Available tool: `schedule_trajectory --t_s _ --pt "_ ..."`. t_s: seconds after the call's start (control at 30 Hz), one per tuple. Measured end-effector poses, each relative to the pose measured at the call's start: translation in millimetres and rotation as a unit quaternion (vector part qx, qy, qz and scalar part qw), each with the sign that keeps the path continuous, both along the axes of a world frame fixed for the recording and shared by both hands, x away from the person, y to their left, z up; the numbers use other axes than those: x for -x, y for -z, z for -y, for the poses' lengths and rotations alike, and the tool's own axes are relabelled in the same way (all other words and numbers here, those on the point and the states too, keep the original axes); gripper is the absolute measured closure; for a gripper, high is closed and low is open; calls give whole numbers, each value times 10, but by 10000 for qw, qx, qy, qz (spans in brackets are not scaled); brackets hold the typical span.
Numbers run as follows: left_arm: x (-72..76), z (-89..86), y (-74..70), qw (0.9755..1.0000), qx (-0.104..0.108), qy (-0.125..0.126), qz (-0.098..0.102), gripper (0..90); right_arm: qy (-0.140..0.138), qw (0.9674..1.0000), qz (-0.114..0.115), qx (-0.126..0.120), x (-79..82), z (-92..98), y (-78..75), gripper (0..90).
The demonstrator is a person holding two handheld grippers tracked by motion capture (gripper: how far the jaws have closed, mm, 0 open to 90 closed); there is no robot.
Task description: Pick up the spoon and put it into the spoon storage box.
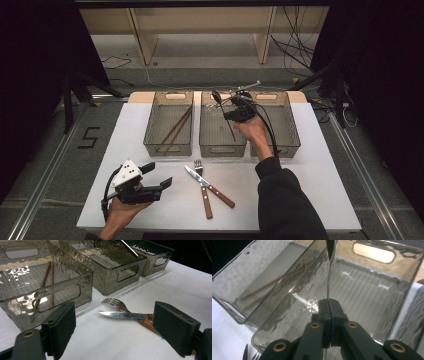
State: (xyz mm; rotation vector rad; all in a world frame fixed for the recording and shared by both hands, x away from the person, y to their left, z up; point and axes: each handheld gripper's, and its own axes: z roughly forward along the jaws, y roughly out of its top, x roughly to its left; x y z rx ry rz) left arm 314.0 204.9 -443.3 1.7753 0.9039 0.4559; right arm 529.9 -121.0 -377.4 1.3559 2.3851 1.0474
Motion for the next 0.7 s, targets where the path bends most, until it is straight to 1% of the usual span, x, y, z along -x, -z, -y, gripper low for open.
schedule_trajectory --t_s 0.27,0.37,0.5,0.57,0.7 --pt "1 -5 -1 10000 8 -5 5 182 -7 9999 -104 107 -17 -85 113 898" --pt "-1 -3 0 10000 2 0 0 182 17 9999 -129 70 -11 -89 153 897" --pt "0 -1 -1 10000 -10 5 -4 181 44 9997 -209 88 -1 -97 216 895" --pt "0 -1 0 10000 -9 3 -4 181 40 9997 -243 93 2 -102 236 893" --pt "0 -4 0 10000 -9 5 -6 181 33 9995 -262 176 10 -134 254 888"
